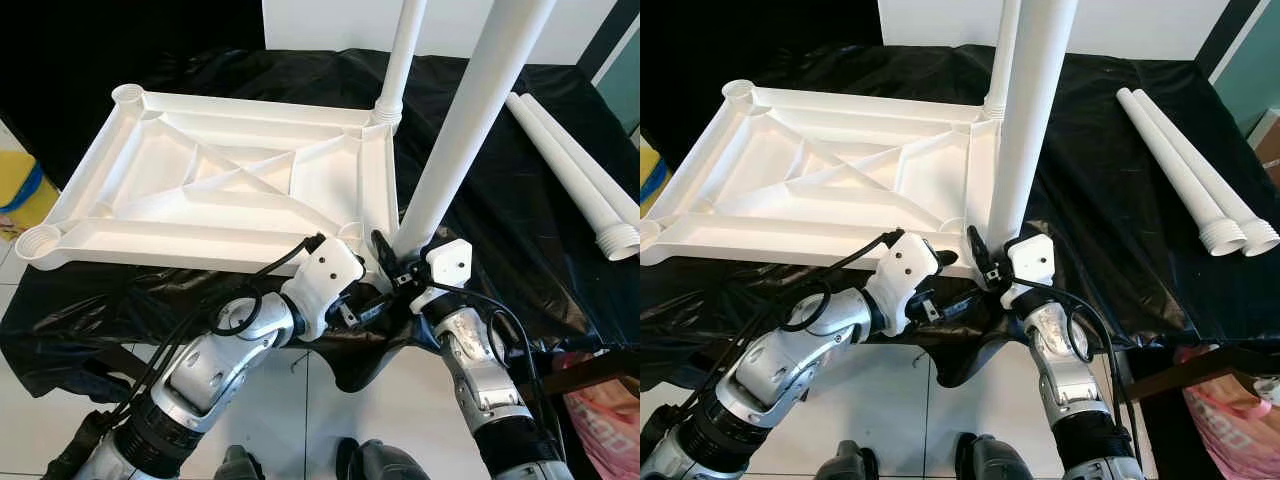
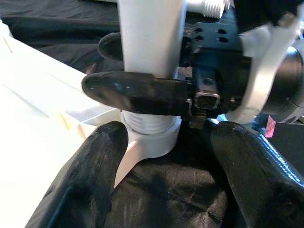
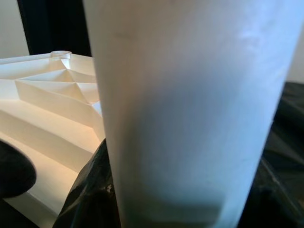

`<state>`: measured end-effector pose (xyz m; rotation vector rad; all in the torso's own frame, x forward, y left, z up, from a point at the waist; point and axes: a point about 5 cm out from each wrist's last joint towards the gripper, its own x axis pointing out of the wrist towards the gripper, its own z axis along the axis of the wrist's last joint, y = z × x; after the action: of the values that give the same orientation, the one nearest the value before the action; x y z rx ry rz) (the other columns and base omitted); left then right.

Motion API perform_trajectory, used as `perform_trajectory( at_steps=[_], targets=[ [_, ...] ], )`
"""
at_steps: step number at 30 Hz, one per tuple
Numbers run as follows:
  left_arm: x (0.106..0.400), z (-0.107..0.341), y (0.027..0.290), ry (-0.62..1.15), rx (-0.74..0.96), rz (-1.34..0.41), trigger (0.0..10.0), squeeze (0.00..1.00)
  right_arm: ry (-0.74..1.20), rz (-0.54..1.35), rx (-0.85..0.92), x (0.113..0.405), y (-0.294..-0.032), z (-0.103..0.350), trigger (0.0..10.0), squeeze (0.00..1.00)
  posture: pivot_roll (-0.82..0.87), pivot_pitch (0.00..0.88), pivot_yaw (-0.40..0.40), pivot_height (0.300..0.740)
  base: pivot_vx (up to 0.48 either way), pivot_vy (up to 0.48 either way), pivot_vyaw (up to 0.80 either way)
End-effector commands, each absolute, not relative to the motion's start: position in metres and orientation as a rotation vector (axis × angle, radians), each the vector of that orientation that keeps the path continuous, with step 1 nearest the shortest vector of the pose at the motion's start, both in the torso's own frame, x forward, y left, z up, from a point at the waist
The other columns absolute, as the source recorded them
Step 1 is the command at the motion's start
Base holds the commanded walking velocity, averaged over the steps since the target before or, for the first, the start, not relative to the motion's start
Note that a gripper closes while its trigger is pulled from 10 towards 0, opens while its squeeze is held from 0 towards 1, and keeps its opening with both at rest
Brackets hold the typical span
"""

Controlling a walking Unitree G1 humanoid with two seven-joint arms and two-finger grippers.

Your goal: Building children table

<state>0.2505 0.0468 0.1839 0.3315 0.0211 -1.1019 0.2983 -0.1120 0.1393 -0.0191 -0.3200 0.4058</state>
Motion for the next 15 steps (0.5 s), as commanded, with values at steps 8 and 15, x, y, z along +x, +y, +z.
perform_trajectory(
  at_steps=[8,15],
  targets=[
    [0.2444,0.184,0.0425,0.036,0.351,-1.192,10.0,0.0,-0.111,0.348,0.096,0.3007,-0.1136,0.1089,10.0,0.0,0.04,0.206,-0.053,0.74,0.0,0.0,0.0],
    [0.2437,0.1843,0.0426,0.035,0.358,-1.192,10.0,0.0,-0.098,0.291,0.091,0.298,-0.1176,0.1051,10.0,0.0,0.04,0.206,-0.049,0.74,0.0,0.0,0.0]
  ],
)
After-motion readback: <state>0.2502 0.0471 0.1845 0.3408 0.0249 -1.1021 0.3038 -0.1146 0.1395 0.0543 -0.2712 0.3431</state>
